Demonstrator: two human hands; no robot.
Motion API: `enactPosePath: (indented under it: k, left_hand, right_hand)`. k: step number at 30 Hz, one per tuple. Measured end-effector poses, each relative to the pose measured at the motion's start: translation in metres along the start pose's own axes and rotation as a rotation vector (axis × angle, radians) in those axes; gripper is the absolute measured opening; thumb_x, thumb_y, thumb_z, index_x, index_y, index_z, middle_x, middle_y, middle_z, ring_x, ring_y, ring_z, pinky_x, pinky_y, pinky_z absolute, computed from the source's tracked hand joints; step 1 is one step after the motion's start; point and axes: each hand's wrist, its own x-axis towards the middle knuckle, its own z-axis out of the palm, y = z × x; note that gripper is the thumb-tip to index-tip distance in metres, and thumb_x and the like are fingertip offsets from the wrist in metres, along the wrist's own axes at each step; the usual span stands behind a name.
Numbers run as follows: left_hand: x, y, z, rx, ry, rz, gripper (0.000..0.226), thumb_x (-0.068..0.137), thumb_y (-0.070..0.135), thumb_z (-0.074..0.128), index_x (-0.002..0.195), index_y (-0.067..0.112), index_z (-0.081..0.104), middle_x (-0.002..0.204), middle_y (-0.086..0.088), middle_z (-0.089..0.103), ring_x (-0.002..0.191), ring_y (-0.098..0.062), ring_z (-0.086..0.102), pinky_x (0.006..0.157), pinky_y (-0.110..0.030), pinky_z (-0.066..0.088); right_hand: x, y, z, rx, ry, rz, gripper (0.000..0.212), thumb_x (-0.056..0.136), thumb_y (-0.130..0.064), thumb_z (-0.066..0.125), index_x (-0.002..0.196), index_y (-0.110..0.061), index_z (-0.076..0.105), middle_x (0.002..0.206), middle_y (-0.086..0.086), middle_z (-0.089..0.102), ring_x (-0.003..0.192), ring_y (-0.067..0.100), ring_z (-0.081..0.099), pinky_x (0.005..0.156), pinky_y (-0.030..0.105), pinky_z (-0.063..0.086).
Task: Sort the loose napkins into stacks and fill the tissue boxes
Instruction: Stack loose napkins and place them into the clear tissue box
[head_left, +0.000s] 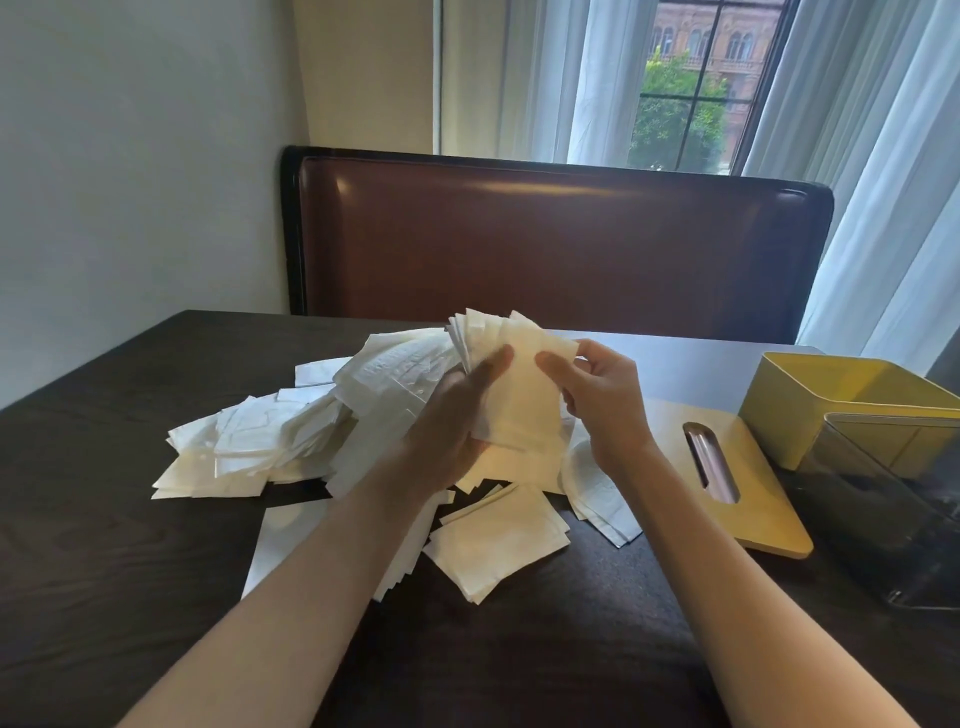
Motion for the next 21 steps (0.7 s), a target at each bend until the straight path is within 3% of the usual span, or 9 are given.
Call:
enactPosePath:
  k: [2,5,7,10,14,17,19,21]
  left_hand:
    - [0.002,-0.004,-0.001,0.035,0.011,0.024,0.027,0.099,0.009,0.056,0.125,0.002,0.06,0.116,-0.022,0.068,0.109,-0.034,0.068,0.086,-0.039,0.059]
    - [0.007,-0.004,-0.007,-0.008,0.225,0.118,0.037,0.088,0.004,0.064,0.125,0.002,0.062,0.118,-0.021,0.069,0.109,-0.037,0.067,0.09,-0.051,0.058]
    - [0.009,0.004,-0.013,-0.01,0.404,0.205,0.049,0.084,0.013,0.069,0.13,0.002,0.06,0.119,-0.017,0.07,0.104,-0.03,0.068,0.087,-0.044,0.059]
    - [0.011,0.015,-0.023,-0.098,0.562,0.304,0.064,0.072,0.022,0.074,0.132,0.004,0.06,0.117,-0.011,0.07,0.105,-0.025,0.067,0.086,-0.036,0.057]
    - [0.01,0.015,-0.028,-0.118,0.632,0.245,0.044,0.083,0.017,0.075,0.124,0.005,0.063,0.107,-0.006,0.071,0.098,-0.022,0.068,0.068,-0.026,0.055]
    - [0.009,0.015,-0.028,-0.072,0.66,0.218,0.036,0.089,0.014,0.071,0.123,0.004,0.064,0.103,-0.004,0.071,0.087,-0.015,0.067,0.056,-0.018,0.054]
    - [0.01,0.014,-0.031,-0.036,0.655,0.19,0.037,0.089,0.017,0.071,0.124,0.006,0.065,0.109,-0.008,0.071,0.096,-0.021,0.068,0.065,-0.023,0.059]
    - [0.009,0.015,-0.031,0.017,0.621,0.153,0.036,0.091,0.018,0.071,0.124,0.006,0.064,0.108,-0.008,0.069,0.096,-0.021,0.068,0.073,-0.031,0.062]
  right_hand:
    - [0.0,0.0,0.001,-0.013,0.018,0.003,0.021,0.09,-0.018,0.07,0.094,0.003,0.069,0.074,0.004,0.062,0.059,0.004,0.056,0.054,0.016,0.047]
    - [0.001,-0.001,0.0,0.04,0.039,0.034,0.009,0.092,-0.019,0.068,0.098,-0.015,0.073,0.086,0.001,0.071,0.065,0.0,0.057,0.052,0.017,0.046]
    - [0.003,0.001,-0.002,-0.049,0.05,0.019,0.013,0.092,-0.02,0.067,0.105,-0.018,0.072,0.094,-0.003,0.072,0.076,0.004,0.061,0.056,0.017,0.05]
    - [0.003,0.007,0.0,-0.311,-0.075,0.008,0.026,0.091,-0.027,0.07,0.115,-0.019,0.071,0.108,-0.009,0.068,0.093,0.01,0.063,0.077,0.024,0.056]
    - [-0.001,0.012,0.007,-0.591,-0.27,-0.011,0.04,0.087,-0.036,0.073,0.124,-0.023,0.065,0.11,-0.009,0.062,0.087,0.004,0.054,0.073,0.017,0.047]
    - [-0.001,0.011,0.009,-0.572,-0.175,-0.042,0.011,0.085,-0.027,0.076,0.094,-0.024,0.07,0.087,-0.008,0.065,0.078,0.008,0.058,0.069,0.02,0.048]
    - [0.002,0.011,0.006,-0.483,-0.104,-0.057,0.014,0.084,-0.021,0.076,0.074,-0.023,0.067,0.08,-0.01,0.067,0.077,0.009,0.063,0.072,0.025,0.054]
    - [0.004,0.012,0.003,-0.418,-0.049,-0.069,0.012,0.085,-0.018,0.075,0.075,-0.023,0.07,0.082,-0.005,0.07,0.08,0.013,0.067,0.077,0.03,0.057]
